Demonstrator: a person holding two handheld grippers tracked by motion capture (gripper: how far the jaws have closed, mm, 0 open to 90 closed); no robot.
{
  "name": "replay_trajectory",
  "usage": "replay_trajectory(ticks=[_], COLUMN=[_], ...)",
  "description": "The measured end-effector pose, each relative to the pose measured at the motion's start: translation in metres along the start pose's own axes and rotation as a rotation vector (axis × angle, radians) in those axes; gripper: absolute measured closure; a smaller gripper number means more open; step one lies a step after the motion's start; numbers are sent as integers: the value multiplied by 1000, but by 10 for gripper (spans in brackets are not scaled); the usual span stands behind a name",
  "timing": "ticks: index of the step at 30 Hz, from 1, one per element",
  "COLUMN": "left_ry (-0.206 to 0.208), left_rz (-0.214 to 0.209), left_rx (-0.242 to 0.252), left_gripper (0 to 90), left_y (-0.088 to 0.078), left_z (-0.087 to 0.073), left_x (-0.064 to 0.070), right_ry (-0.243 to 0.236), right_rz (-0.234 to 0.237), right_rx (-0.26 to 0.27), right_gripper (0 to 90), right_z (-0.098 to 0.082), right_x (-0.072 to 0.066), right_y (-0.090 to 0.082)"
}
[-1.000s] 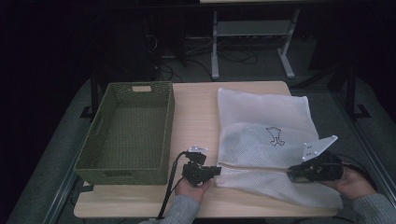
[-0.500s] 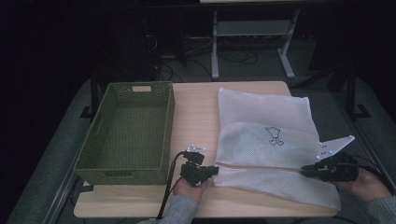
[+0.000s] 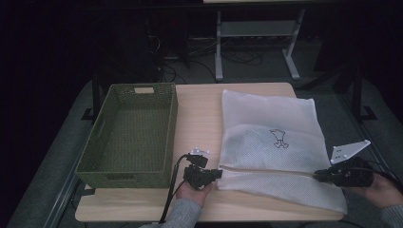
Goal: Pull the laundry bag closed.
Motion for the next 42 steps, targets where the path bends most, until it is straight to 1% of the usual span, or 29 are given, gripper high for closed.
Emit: replay_trajectory(ticks=[13, 19, 31, 42], left_ry=[8, 8, 13, 17], left_rz=[1, -4, 2, 4], left_rx=[-5, -6, -8, -10], left_gripper=[864, 864, 863, 863], left_y=[0, 0, -1, -2], left_z=[-1, -2, -2, -4], left_x=[0, 0, 0, -1], right_ry=[22, 38, 72, 102], right_rz=[-13, -21, -43, -54], right_rx=[-2, -7, -20, -24], right_gripper=[810, 810, 809, 809], right_z=[-11, -20, -37, -48], right_x=[5, 7, 13, 19], right_y=[-2, -4, -7, -9])
Point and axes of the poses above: each handheld gripper's, and its own axes: y roughly forward along the jaws, z roughly out of its top, x roughly to its right, the point moved 8 cm from there along y, roughly forward along the jaws, and after that the axes turned 3 degrees about x, right-handed, at the moved point
